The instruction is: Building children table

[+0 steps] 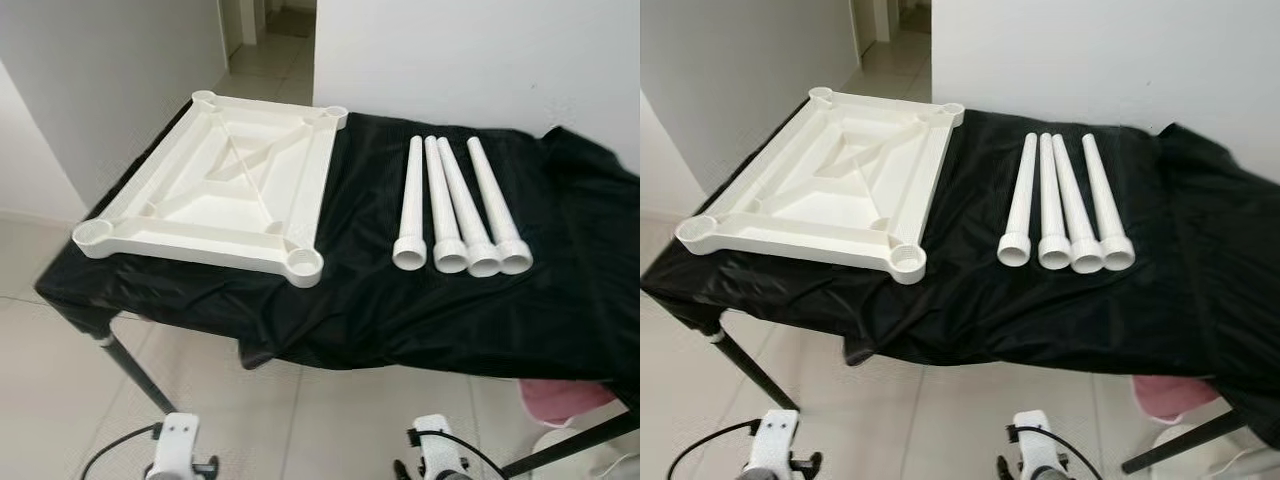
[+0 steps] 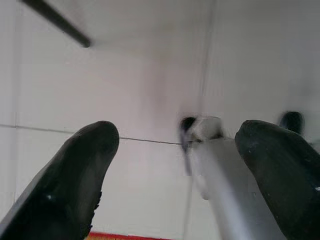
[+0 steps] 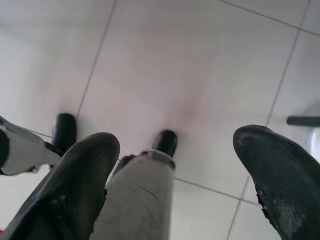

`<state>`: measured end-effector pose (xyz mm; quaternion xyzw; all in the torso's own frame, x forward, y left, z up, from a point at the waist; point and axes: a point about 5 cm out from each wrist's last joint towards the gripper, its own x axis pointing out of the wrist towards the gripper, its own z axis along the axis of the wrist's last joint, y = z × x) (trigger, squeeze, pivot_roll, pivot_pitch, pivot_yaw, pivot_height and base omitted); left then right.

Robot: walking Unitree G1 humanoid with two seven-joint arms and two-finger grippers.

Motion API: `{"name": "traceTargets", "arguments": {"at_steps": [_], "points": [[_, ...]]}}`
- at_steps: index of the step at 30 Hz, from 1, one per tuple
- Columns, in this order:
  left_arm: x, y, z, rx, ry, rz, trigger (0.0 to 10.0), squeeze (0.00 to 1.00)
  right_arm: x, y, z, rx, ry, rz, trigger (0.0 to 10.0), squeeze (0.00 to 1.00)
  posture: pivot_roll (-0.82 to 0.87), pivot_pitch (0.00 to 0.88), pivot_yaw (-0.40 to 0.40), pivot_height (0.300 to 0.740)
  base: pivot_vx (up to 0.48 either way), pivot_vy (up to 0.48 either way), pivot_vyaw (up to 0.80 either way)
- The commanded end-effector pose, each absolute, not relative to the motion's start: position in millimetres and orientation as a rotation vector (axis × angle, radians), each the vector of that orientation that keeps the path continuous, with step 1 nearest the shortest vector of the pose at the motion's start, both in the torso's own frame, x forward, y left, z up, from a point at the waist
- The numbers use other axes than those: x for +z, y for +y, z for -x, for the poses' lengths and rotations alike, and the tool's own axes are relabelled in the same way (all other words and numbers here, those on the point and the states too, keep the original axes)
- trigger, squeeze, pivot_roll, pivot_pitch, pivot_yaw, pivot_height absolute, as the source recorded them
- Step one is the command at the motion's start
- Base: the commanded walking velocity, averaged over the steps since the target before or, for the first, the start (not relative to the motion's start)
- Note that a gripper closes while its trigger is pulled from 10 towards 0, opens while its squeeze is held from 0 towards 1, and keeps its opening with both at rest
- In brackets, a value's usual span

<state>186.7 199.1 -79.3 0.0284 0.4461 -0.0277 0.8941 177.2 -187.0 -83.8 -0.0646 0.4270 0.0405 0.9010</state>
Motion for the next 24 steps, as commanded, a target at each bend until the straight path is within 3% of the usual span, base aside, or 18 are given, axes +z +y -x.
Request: {"name": "traceTargets", "arguments": {"at_steps": [1,13,24], "points": [[-82,200,-182,-0.054,0.947,-0.067,10.0,0.0,-86,-186,-174,0.085,0.901,0.129,10.0,0.0,0.07,0.0,-0.011,0.74,0.0,0.289,0.0],[-84,202,-175,-0.044,0.956,-0.066,10.0,0.0,-88,-185,-171,0.099,0.914,0.137,10.0,0.0,0.09,0.0,-0.027,0.74,0.0,0.29,0.0],[-86,199,-169,-0.126,0.932,-0.155,10.0,0.0,-84,-185,-175,0.135,0.88,0.164,10.0,0.0,0.11,0.0,-0.044,0.74,0.0,0.0,0.0]]}}
